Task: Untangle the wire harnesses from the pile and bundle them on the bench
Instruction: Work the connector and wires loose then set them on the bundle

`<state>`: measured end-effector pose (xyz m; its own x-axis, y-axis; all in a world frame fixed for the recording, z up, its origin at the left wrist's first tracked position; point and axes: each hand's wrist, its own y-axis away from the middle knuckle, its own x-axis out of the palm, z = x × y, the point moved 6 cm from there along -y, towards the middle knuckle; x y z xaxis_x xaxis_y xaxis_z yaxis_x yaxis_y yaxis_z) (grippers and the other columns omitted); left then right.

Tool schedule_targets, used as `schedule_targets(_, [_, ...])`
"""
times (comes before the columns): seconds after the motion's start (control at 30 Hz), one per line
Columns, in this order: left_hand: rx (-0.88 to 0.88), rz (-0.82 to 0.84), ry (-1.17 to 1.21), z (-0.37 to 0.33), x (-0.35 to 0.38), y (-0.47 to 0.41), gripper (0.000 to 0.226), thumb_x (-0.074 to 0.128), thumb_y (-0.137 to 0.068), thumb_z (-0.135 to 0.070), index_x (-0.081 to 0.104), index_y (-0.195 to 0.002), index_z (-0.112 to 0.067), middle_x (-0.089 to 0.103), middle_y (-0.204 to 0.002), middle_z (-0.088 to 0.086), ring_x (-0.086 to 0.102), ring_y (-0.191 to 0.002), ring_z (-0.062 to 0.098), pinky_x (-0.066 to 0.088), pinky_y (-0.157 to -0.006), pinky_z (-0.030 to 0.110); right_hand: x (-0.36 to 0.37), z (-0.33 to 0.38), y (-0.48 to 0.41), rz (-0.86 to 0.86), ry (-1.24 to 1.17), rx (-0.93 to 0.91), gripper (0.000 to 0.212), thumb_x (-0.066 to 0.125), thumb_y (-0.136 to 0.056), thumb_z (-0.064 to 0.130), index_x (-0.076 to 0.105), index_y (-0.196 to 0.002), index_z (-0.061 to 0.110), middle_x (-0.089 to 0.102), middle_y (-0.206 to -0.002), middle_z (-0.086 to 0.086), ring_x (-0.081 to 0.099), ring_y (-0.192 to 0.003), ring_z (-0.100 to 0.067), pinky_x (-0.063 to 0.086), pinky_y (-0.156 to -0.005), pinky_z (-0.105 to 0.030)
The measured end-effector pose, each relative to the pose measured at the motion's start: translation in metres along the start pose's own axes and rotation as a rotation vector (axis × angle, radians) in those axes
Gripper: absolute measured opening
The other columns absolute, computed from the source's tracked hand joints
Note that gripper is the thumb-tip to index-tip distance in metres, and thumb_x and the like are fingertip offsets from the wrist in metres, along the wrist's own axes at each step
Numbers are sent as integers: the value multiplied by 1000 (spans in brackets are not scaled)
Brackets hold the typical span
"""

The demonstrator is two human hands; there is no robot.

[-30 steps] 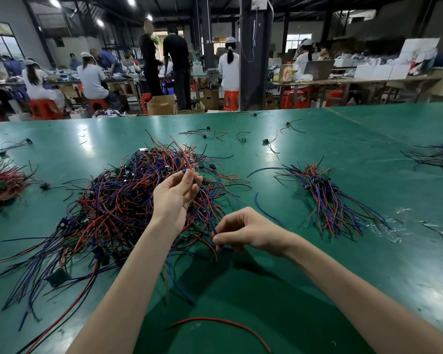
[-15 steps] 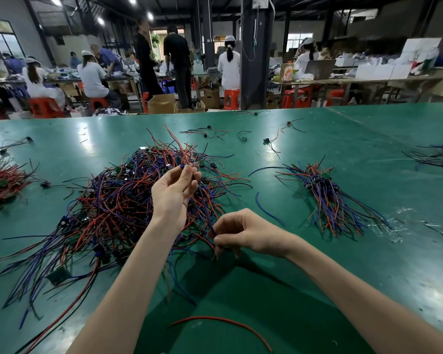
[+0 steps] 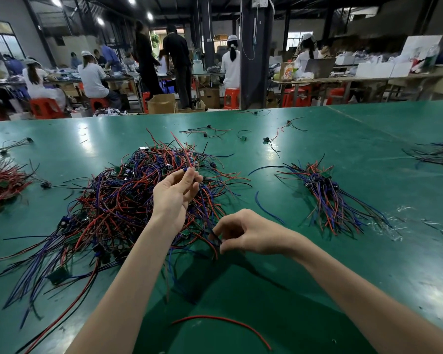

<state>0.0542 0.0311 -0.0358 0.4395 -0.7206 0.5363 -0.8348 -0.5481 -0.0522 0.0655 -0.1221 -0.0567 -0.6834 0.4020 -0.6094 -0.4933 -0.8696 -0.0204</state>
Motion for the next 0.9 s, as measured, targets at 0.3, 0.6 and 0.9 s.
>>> schedule_targets(0.3, [34,-34,59,-3,1,3,6,57,-90,-2,61,-87,0,63,-80,7,67,-64,8,52,-58,14,16,-13,-2,-36,-547,280,23,58,-73,-19,56,-77,4,60,-56,-7,49,-37,-10,38,-38,-18])
schedule_targets(0.6, [-70,-23,-61,7,2,5,5,59,-90,-3,63,-87,0,67,-72,5,66,-63,8,53,-56,13,6,-4,3,115,-256,143,24,63,-74,-15,58,-72,8,60,-64,-6,52,-47,-10,44,-45,-22])
schedule_targets(0.9, [-54,-17,26,5,6,8,6,56,-91,0,60,-87,1,61,-80,9,66,-61,7,54,-60,13,4,-15,7,187,-558,279,26,51,-79,-18,53,-73,8,64,-77,-4,64,-60,-12,46,-44,-18])
